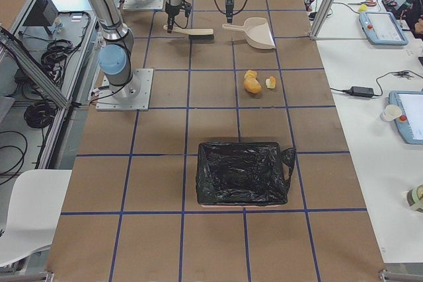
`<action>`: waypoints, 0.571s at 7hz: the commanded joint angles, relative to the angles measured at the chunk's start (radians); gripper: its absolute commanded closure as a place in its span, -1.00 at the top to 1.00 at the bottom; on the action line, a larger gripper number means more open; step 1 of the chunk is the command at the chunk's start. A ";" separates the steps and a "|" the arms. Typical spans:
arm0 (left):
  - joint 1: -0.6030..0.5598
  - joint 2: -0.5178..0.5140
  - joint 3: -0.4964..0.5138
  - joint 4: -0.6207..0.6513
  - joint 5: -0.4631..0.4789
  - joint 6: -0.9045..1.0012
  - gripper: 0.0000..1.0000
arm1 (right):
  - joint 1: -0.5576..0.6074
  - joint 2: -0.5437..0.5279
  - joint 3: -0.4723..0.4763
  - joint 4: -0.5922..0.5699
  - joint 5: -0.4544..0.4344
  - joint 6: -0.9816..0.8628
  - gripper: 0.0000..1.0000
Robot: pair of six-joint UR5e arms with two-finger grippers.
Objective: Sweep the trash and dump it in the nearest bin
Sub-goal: 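Close the left gripper around the brush handle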
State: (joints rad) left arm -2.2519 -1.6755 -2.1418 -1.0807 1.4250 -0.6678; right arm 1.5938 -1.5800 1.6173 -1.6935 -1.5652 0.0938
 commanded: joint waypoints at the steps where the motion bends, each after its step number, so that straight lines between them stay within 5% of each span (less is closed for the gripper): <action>1: 0.000 0.051 0.002 -0.005 0.012 0.001 -1.00 | 0.000 0.000 -0.001 0.000 0.001 0.000 1.00; 4: -0.005 0.181 0.017 -0.183 0.008 -0.013 -1.00 | 0.000 0.000 0.001 0.000 -0.001 0.000 1.00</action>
State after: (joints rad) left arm -2.2553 -1.5435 -2.1339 -1.1866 1.4345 -0.6772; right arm 1.5938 -1.5800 1.6181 -1.6935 -1.5656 0.0942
